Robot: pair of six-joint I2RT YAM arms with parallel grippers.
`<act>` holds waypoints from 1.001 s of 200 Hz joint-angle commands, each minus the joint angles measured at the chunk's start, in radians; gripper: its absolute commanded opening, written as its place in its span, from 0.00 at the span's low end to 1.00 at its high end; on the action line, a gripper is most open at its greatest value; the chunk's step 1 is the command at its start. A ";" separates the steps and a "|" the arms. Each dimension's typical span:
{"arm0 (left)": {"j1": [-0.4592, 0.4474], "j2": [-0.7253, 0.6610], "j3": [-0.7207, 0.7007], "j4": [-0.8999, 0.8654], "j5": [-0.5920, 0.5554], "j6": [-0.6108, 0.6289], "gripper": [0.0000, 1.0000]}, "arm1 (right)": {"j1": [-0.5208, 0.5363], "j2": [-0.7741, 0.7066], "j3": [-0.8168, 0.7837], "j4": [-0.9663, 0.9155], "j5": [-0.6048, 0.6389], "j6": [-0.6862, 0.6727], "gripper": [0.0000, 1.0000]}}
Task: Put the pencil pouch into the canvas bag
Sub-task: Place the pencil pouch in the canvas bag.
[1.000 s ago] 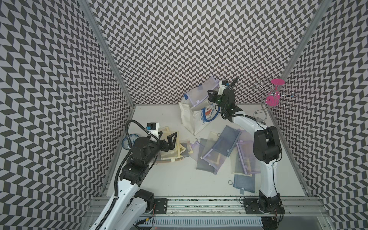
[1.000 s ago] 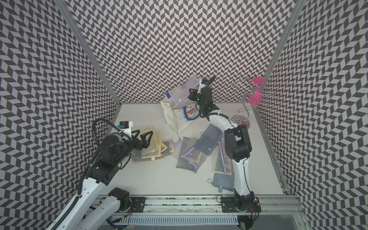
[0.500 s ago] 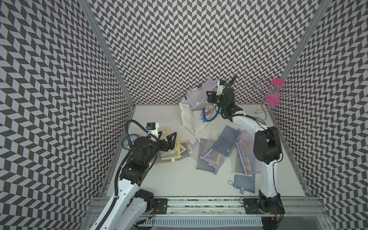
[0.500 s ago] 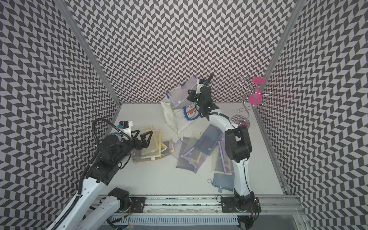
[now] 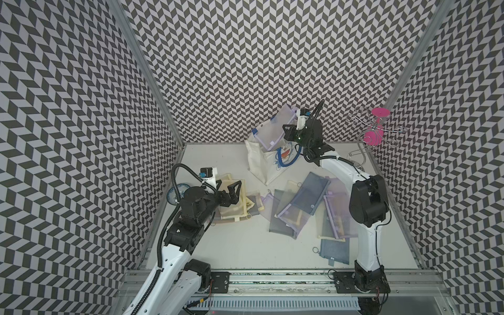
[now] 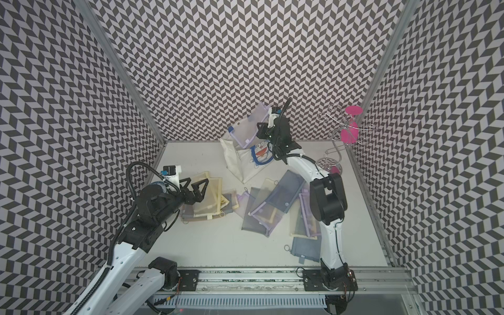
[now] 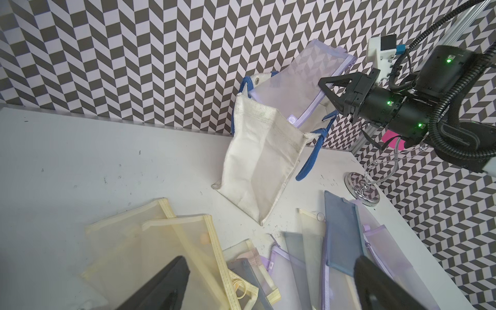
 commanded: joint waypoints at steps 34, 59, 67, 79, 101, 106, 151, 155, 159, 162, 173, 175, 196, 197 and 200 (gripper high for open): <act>0.010 -0.002 -0.015 0.008 0.015 -0.003 0.96 | 0.006 0.000 0.078 -0.045 -0.022 -0.034 0.00; 0.012 0.000 -0.015 0.008 0.016 -0.003 0.96 | 0.007 0.007 0.082 -0.051 -0.020 -0.039 0.00; 0.013 0.000 -0.015 0.007 0.016 -0.003 0.96 | 0.007 0.008 0.083 -0.054 -0.017 -0.043 0.00; 0.013 0.002 -0.014 0.008 0.018 -0.004 0.96 | 0.005 0.009 0.083 -0.055 -0.016 -0.044 0.00; 0.016 0.005 -0.016 0.011 0.022 -0.004 0.96 | 0.006 0.010 0.081 -0.060 -0.013 -0.049 0.00; 0.018 0.006 -0.016 0.010 0.023 -0.004 0.96 | 0.006 0.010 0.080 -0.060 -0.013 -0.051 0.00; 0.021 0.004 -0.015 0.011 0.023 -0.005 0.96 | 0.006 0.022 0.075 -0.061 -0.006 -0.056 0.00; 0.021 0.005 -0.016 0.013 0.024 -0.005 0.96 | 0.007 0.025 0.077 -0.063 -0.006 -0.056 0.00; 0.021 0.005 -0.016 0.013 0.026 -0.005 0.96 | 0.007 0.028 0.080 -0.067 -0.005 -0.058 0.00; 0.021 0.005 -0.016 0.013 0.026 -0.005 0.96 | 0.006 0.030 0.081 -0.070 -0.004 -0.058 0.00; 0.021 0.006 -0.017 0.014 0.027 -0.005 0.96 | 0.007 0.034 0.082 -0.073 -0.004 -0.059 0.00; 0.021 0.006 -0.017 0.014 0.026 -0.005 0.96 | 0.006 0.033 0.080 -0.074 -0.004 -0.060 0.00; 0.023 0.006 -0.016 0.015 0.029 -0.005 0.96 | 0.007 0.035 0.072 -0.070 -0.010 -0.054 0.10; 0.023 0.006 -0.016 0.015 0.029 -0.005 0.96 | 0.007 0.036 0.071 -0.070 -0.011 -0.053 0.12; 0.022 0.006 -0.016 0.016 0.028 -0.005 0.96 | 0.007 0.036 0.071 -0.068 -0.012 -0.052 0.15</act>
